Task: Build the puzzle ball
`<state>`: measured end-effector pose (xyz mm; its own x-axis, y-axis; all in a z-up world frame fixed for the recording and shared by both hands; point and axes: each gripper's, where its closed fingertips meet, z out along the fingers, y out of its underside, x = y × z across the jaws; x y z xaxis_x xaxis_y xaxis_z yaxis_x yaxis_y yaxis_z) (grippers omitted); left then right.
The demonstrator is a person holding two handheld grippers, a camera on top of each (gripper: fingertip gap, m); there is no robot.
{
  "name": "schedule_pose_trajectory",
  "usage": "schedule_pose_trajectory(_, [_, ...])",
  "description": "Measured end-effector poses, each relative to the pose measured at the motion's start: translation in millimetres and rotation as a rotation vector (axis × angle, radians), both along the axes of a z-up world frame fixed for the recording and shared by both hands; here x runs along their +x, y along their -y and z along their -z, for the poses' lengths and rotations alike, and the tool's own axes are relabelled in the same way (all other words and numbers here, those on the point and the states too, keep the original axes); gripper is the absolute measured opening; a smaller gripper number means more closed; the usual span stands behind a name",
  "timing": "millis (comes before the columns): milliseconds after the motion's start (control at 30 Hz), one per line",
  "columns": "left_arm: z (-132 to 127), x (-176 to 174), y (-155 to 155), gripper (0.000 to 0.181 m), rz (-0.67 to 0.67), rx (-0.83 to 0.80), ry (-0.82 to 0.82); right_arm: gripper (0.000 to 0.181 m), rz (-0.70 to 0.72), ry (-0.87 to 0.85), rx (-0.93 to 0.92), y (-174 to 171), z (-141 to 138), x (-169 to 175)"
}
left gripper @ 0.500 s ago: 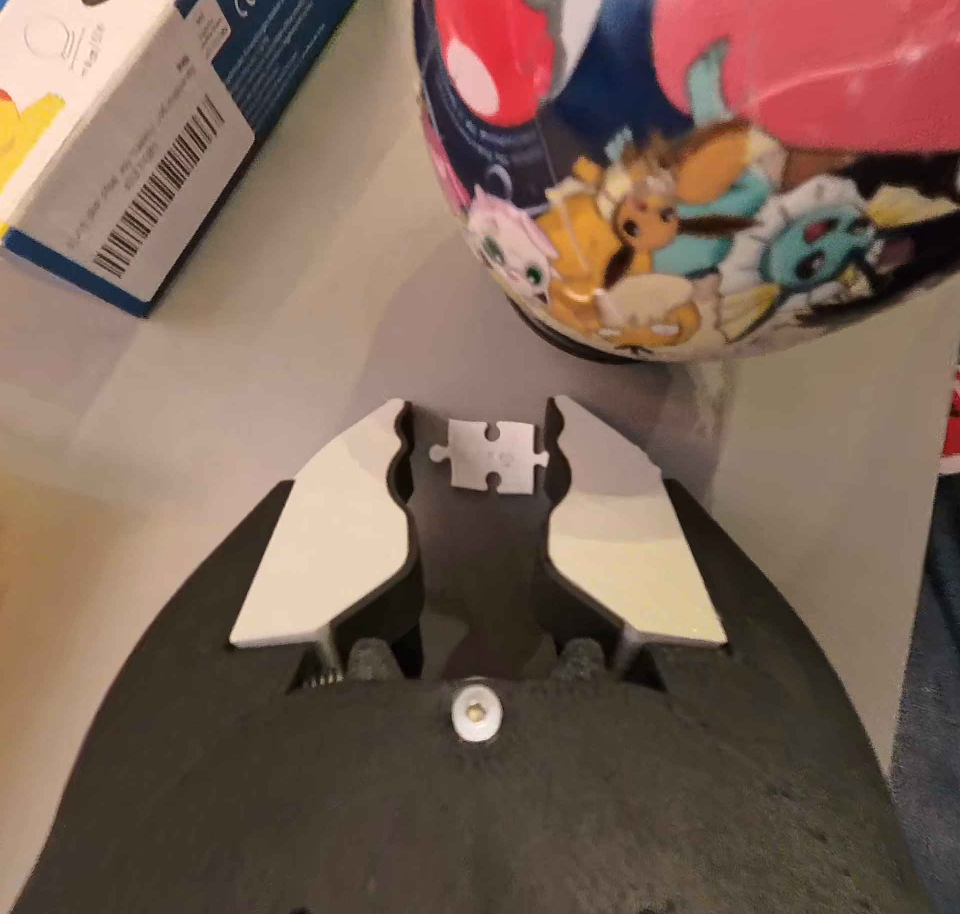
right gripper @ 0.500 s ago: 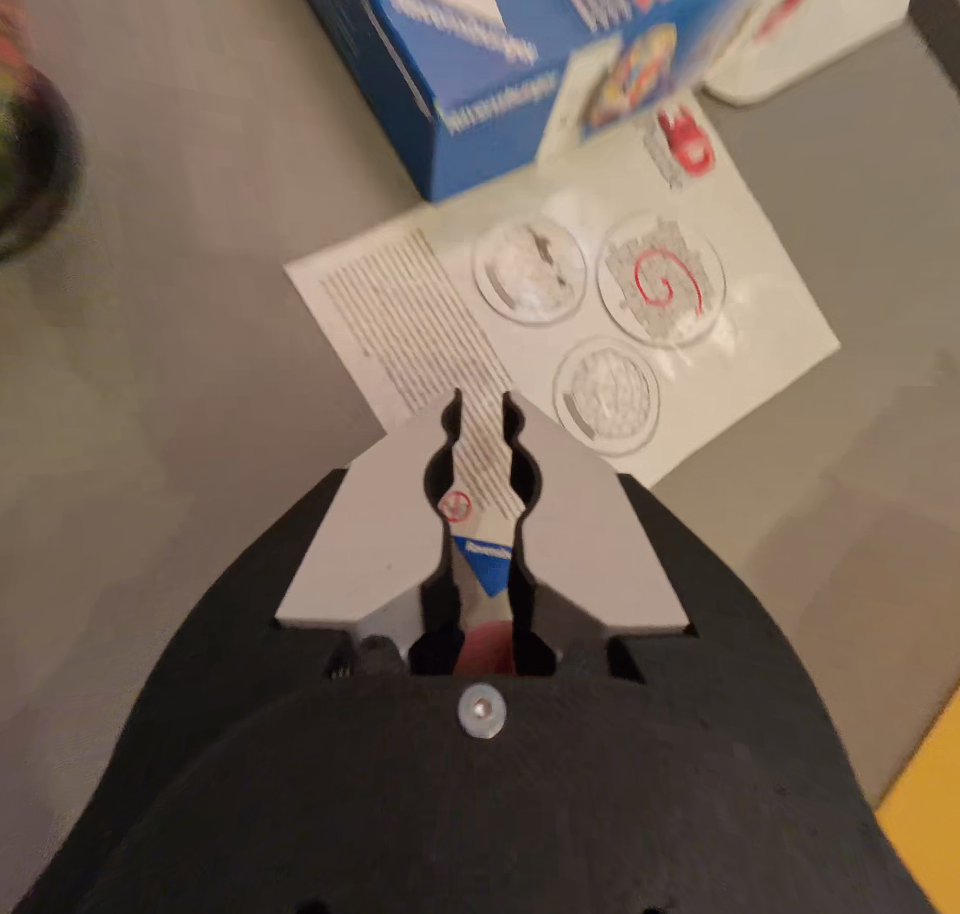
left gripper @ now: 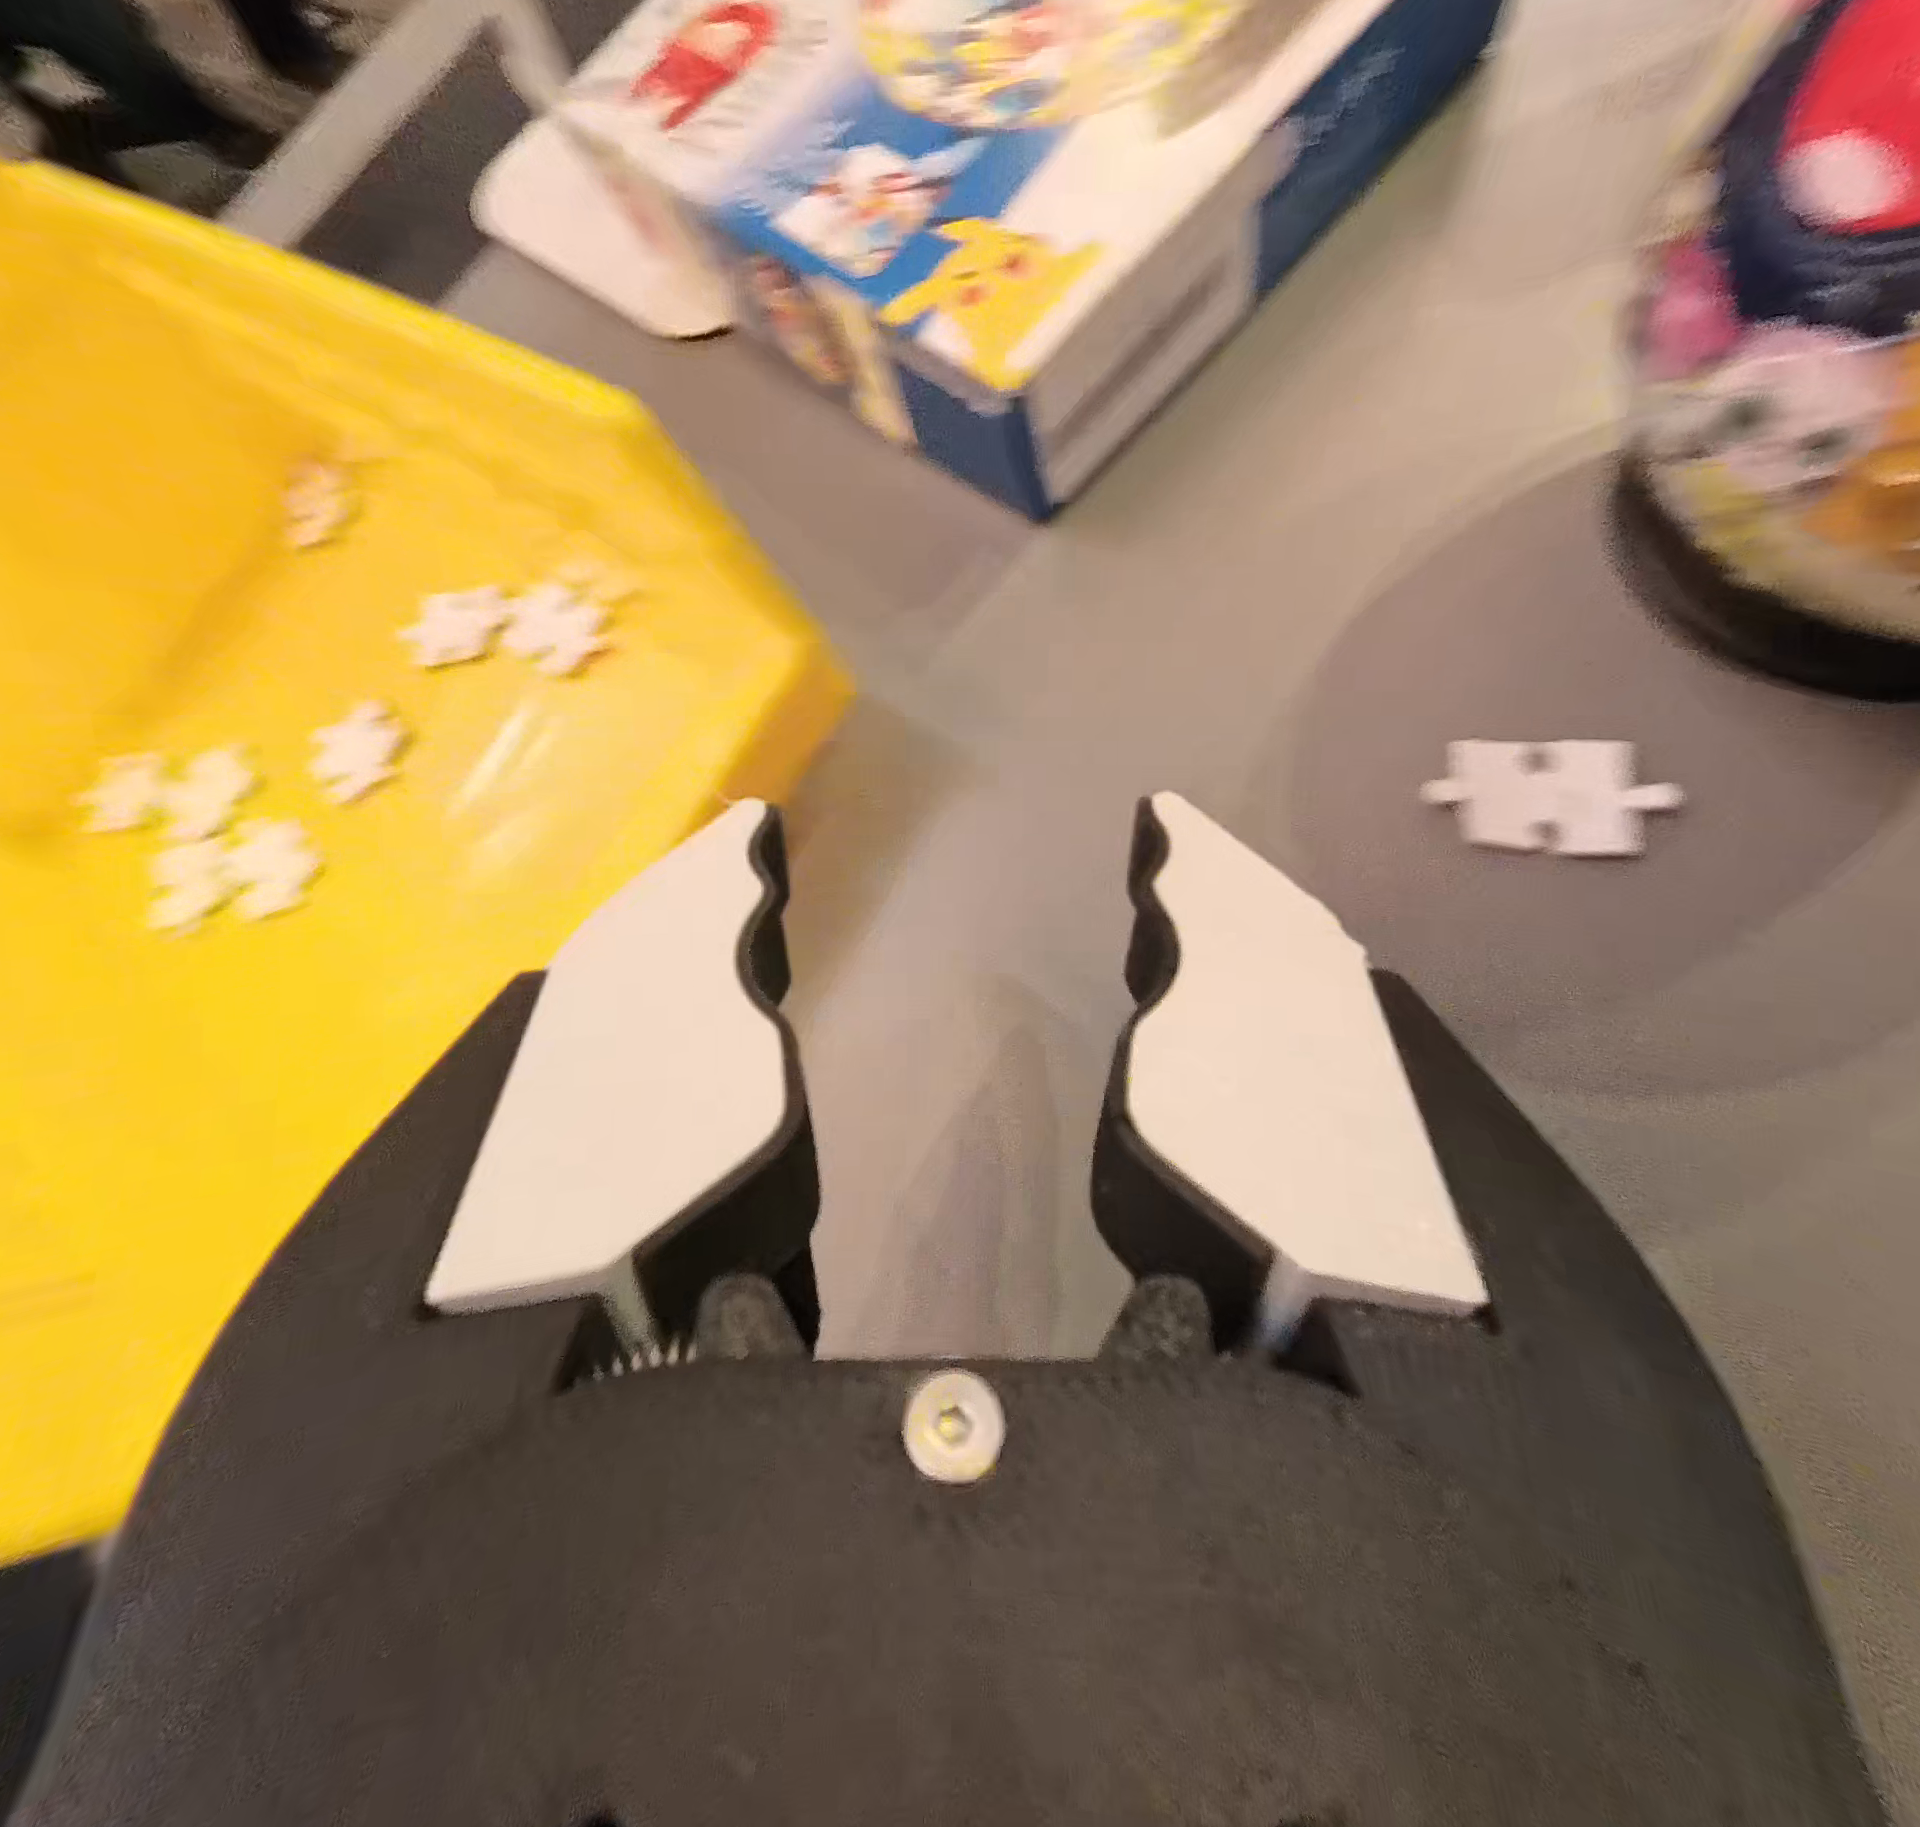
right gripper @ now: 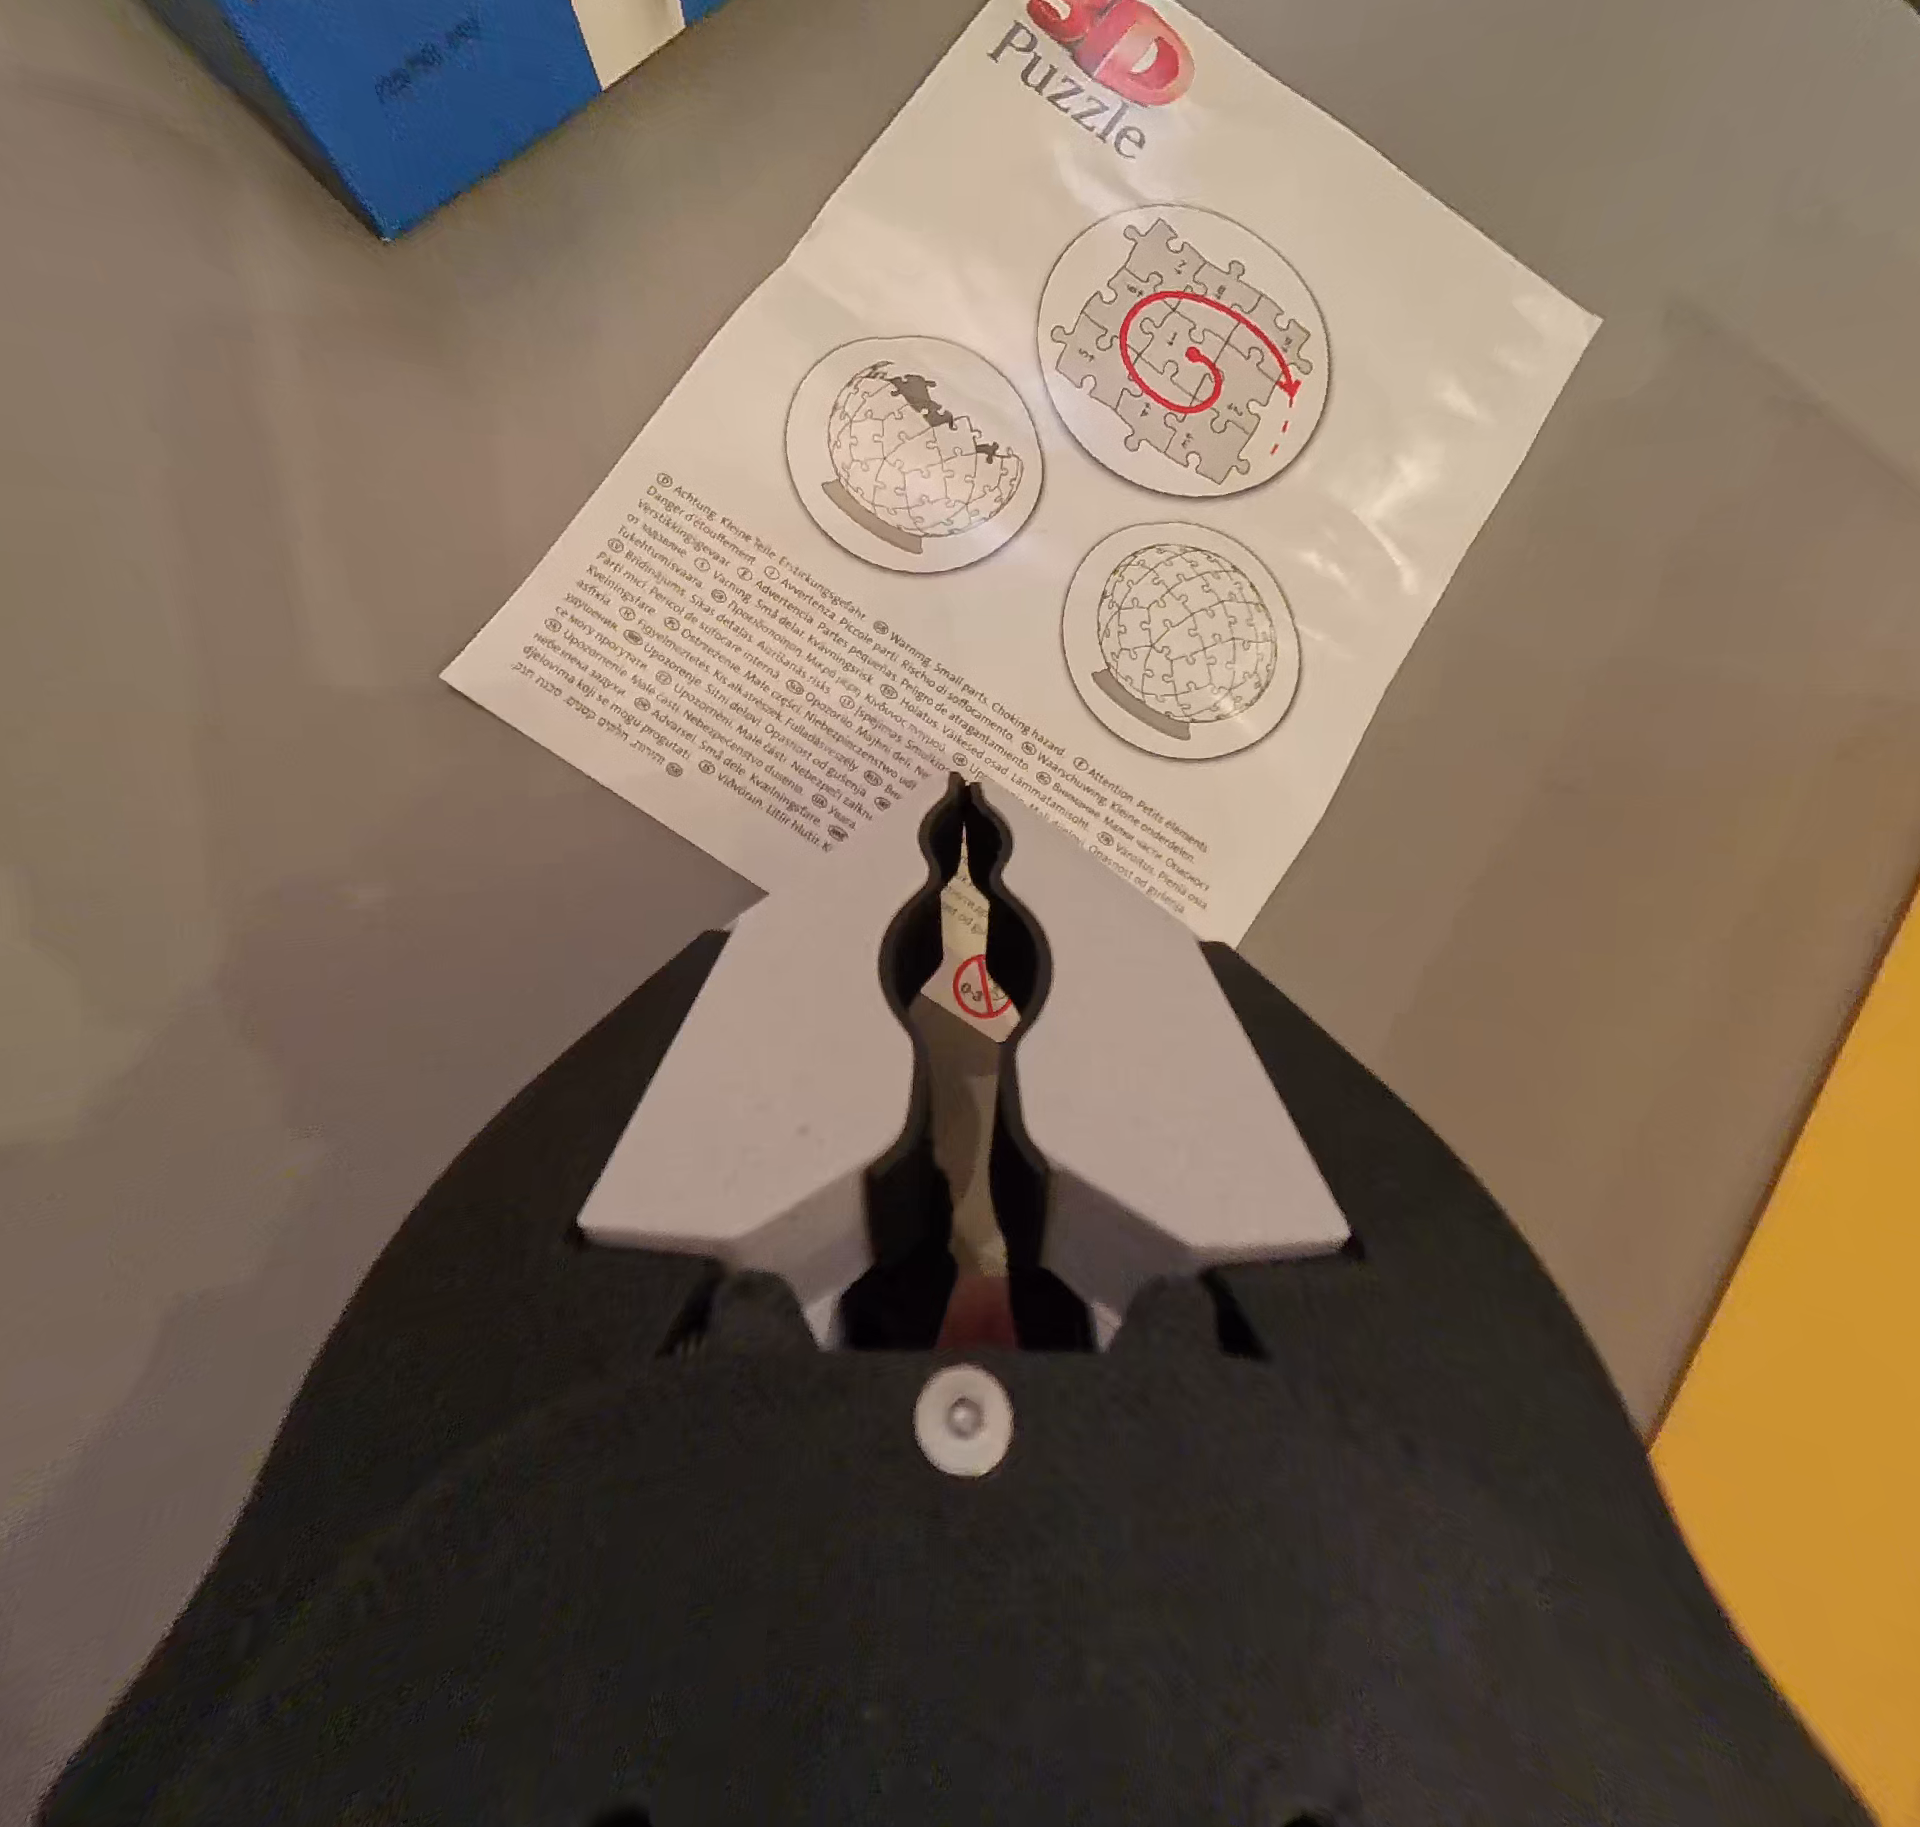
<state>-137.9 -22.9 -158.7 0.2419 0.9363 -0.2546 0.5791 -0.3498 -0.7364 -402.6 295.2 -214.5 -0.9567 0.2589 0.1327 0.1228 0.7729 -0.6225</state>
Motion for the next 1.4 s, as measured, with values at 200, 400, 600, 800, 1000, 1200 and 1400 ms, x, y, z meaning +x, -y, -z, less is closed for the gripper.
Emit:
schedule_pose_trajectory(200, [3,-13,75,0.071,-0.048,-0.162,0.048,0.0,-0.016,-0.04,0.022,9,0,-4])
schedule_pose_trajectory(400, [37,-14,96,0.054,0.02,-0.256,0.212,0.0,0.066,-0.037,0.012,6,0,-24])
schedule_pose_trajectory(600, [38,-5,95,0.037,0.062,-0.337,0.219,0.0,0.116,-0.008,-0.005,3,0,-29])
schedule_pose_trajectory(800, [38,10,92,0.037,0.084,-0.34,0.212,0.0,0.147,-0.02,-0.008,3,0,-28])
schedule_pose_trajectory(1000, [39,31,89,0.037,0.081,-0.327,0.225,0.0,0.182,-0.009,-0.023,3,0,-29])
schedule_pose_trajectory(1200, [38,46,87,0.038,0.093,-0.341,0.207,0.0,0.212,-0.032,-0.028,3,0,-29])
schedule_pose_trajectory(1400, [18,57,81,0.045,0.076,-0.277,0.113,0.0,0.242,-0.055,-0.077,3,-1,-29])
